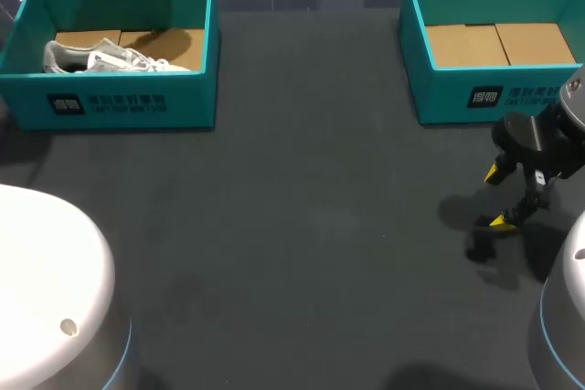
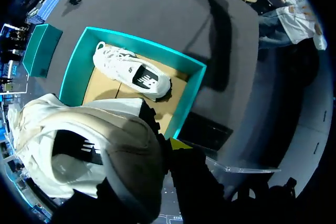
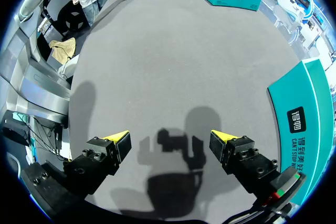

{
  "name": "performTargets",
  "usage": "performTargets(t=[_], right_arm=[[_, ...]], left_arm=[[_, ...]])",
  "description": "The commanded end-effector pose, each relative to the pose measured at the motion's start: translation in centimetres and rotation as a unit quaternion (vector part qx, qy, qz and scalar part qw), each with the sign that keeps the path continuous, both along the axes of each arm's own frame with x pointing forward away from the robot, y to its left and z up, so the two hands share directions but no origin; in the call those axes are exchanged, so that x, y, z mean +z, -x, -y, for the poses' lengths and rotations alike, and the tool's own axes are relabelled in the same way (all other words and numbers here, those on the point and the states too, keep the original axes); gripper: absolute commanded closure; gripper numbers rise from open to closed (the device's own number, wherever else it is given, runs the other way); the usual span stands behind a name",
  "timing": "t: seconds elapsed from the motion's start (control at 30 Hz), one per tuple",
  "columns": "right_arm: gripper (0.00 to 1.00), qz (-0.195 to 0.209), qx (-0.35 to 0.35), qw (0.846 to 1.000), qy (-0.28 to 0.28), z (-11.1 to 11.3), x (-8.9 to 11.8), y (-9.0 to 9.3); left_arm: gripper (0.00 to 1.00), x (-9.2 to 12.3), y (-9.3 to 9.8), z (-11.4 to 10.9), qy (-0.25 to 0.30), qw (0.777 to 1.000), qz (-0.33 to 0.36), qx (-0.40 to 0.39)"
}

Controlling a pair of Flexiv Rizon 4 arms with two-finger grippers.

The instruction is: Take the shoe out of the shoebox, open the shoe tongue, remove and reinsert the insole, then place the shoe into the shoebox

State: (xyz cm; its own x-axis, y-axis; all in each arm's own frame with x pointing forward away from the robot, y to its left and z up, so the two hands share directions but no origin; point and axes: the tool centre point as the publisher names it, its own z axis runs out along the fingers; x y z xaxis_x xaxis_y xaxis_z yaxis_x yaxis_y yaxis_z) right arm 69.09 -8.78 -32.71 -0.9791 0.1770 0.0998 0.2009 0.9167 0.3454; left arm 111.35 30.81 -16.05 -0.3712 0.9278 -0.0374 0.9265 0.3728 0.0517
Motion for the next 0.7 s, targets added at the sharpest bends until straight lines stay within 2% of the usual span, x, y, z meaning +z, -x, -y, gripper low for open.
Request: performTargets(t=[0.03,0.4,0.7], right_arm=[[0.0,0.001,0.0,1.0,0.001,0.0,0.0,0.1],[0.0,0.001,0.0,1.0,0.001,0.0,0.0,0.1],[0.0,0.001,0.0,1.0,0.001,0.0,0.0,0.1]], left_arm=[[1.0,-0.6,0.1,-0.2,-0.021,0.997,0.012,-0.076],[1.0,-2.3,-1.4,-0.5,-0.063,0.984,0.03,-0.164],[1.0,-2.3,-1.7,-0.5,-0.065,0.983,0.032,-0.169]])
